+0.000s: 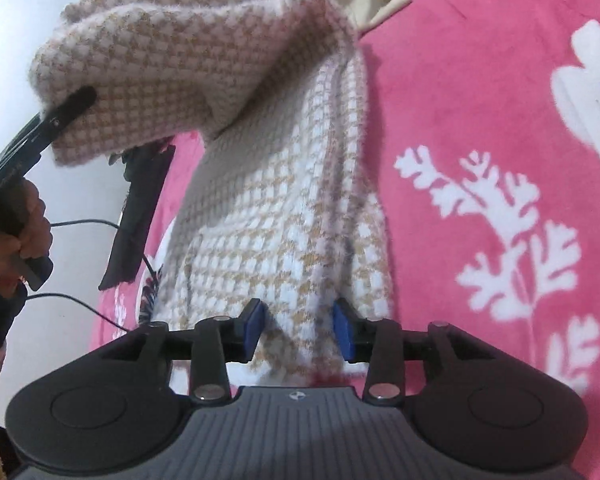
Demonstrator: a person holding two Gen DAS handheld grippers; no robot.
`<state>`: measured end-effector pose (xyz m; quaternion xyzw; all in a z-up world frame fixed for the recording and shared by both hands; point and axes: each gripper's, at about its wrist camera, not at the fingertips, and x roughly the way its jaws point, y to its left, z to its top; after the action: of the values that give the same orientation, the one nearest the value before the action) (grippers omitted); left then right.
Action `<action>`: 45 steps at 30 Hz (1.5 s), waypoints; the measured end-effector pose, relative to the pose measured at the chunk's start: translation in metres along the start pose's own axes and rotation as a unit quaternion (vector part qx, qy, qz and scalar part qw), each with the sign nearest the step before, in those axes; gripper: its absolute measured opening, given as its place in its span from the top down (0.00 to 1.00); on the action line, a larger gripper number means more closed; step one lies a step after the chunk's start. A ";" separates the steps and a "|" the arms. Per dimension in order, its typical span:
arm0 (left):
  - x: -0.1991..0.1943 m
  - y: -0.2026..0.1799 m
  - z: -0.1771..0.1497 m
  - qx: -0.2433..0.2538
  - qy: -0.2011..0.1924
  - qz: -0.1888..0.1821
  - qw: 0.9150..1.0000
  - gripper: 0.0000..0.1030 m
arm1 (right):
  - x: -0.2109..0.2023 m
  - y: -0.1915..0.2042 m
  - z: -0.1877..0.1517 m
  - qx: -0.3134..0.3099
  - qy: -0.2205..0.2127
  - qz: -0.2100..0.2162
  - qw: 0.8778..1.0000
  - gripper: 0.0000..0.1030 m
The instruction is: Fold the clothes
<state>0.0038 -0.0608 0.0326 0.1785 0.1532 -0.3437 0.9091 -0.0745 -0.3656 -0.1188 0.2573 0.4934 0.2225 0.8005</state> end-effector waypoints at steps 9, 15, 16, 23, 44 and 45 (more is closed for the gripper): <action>-0.021 -0.015 -0.001 0.051 -0.012 -0.017 0.998 0.48 | -0.010 -0.015 0.018 -0.039 -0.025 -0.024 0.999 0.86; -0.040 -0.052 -0.018 0.154 -0.016 -0.035 0.987 0.48 | -0.010 -0.022 0.021 -0.021 -0.024 -0.014 0.999 0.86; -0.042 -0.057 -0.021 0.163 -0.017 -0.037 0.986 0.48 | -0.013 -0.022 0.021 -0.017 -0.022 -0.014 1.000 0.86; -0.049 -0.082 -0.041 0.193 -0.021 -0.035 0.980 0.48 | -0.018 -0.013 0.026 -0.028 -0.005 -0.023 0.999 0.77; -0.047 -0.066 -0.026 0.107 -0.013 -0.023 0.994 0.48 | 0.008 0.031 0.065 -0.142 -0.068 -0.091 0.983 0.88; -0.047 -0.067 -0.027 0.109 -0.013 -0.023 0.994 0.48 | -0.003 0.036 0.064 -0.135 -0.078 -0.078 0.985 0.88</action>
<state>-0.0797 -0.0694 0.0128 0.2684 0.1071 -0.3817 0.8779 -0.0210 -0.3523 -0.0697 0.1247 0.4130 0.2033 0.8790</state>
